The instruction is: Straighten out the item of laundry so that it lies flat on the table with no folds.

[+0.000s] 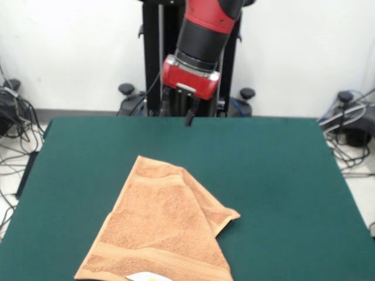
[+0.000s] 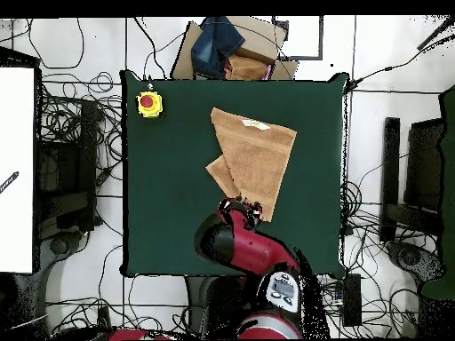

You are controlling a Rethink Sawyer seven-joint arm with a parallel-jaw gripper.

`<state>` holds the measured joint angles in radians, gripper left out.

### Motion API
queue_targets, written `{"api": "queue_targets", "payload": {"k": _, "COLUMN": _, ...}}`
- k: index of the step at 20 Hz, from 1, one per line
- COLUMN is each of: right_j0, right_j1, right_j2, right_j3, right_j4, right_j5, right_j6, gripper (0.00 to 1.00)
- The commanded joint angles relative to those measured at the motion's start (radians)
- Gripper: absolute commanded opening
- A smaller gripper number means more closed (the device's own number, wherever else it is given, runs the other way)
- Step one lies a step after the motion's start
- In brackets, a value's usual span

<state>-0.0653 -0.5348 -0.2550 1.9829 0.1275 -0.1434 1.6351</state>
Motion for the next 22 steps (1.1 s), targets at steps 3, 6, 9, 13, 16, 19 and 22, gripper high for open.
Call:
{"api": "queue_targets", "payload": {"k": 3, "right_j0": 0.067, "right_j1": 0.061, "right_j2": 0.043, "right_j3": 0.023, "right_j4": 0.076, "right_j5": -0.024, "right_j6": 0.259, "gripper": 1.0}}
{"api": "queue_targets", "payload": {"k": 6, "right_j0": 0.051, "right_j1": 0.07, "right_j2": 0.046, "right_j3": 0.005, "right_j4": 0.063, "right_j5": -0.01, "right_j6": 0.236, "gripper": 1.0}}
{"api": "queue_targets", "payload": {"k": 9, "right_j0": 0.034, "right_j1": 0.083, "right_j2": 0.055, "right_j3": -0.007, "right_j4": 0.048, "right_j5": -0.02, "right_j6": 0.225, "gripper": 1.0}}
{"api": "queue_targets", "payload": {"k": 13, "right_j0": 0.019, "right_j1": 0.092, "right_j2": 0.063, "right_j3": -0.018, "right_j4": 0.034, "right_j5": -0.023, "right_j6": 0.213, "gripper": 1.0}}
{"api": "queue_targets", "payload": {"k": 16, "right_j0": 0.02, "right_j1": 0.082, "right_j2": 0.046, "right_j3": -0.026, "right_j4": 0.03, "right_j5": 0.005, "right_j6": 0.192, "gripper": 1.0}}
{"api": "queue_targets", "payload": {"k": 19, "right_j0": 0.025, "right_j1": 0.066, "right_j2": 0.019, "right_j3": -0.041, "right_j4": 0.013, "right_j5": 0.039, "right_j6": 0.153, "gripper": 1.0}}
{"api": "queue_targets", "payload": {"k": 22, "right_j0": 0.056, "right_j1": 0.09, "right_j2": -0.019, "right_j3": -0.096, "right_j4": 0.03, "right_j5": 0.102, "right_j6": 0.12, "gripper": 1.0}}
